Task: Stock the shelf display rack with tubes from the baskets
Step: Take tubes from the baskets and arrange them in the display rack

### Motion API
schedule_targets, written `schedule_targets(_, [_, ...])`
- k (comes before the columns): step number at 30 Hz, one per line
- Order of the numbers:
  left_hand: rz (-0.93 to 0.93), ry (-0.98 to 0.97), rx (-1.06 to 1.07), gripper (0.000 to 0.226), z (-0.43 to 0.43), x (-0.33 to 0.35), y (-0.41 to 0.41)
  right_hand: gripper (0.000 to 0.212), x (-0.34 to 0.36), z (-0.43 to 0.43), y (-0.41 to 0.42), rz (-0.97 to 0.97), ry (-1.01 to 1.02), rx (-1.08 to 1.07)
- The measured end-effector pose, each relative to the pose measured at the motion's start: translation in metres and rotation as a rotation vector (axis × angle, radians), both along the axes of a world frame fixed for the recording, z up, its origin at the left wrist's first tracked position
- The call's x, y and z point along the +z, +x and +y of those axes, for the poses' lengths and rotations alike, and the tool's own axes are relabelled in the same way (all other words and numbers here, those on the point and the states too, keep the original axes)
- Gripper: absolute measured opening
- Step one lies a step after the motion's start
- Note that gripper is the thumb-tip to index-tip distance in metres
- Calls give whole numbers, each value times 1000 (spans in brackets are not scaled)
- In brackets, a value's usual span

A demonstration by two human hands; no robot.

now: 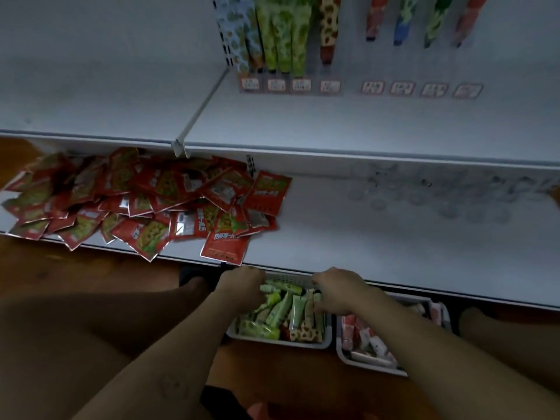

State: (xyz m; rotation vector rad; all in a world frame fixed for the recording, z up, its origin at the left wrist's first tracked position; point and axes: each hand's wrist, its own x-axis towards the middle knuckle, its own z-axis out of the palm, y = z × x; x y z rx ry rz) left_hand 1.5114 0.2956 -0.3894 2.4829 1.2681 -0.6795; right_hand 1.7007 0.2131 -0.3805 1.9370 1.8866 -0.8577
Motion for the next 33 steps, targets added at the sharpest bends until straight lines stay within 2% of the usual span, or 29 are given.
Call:
schedule_targets(4, [79,-79,99,40,0,-29,-3,44,-37,4,-10,31,-108,21])
schedule_targets(10, [153,-31,155,36,11,-60,-7,23,-74,21,-27,48,-198,85])
schedule_targets(16, [232,-117,159,32,12,-99,2,27,-102,45,-32,66,-191,133])
schedule_targets(21, [158,-152,256,61,9,-126,2,41,-120,46,-28,89,-135,111])
schedule_targets(23, [125,-171,292,64,9,-131,-1,47,-125,42,-26,92,-124,93])
schedule_targets(29, [65,-194,216,43,3,-134,1,71,-143,41,-31,45,-103,140])
schedule_targets(33, [78,-299,52,36,-5,-135,1,69,-146,42,-37,3,-128,210])
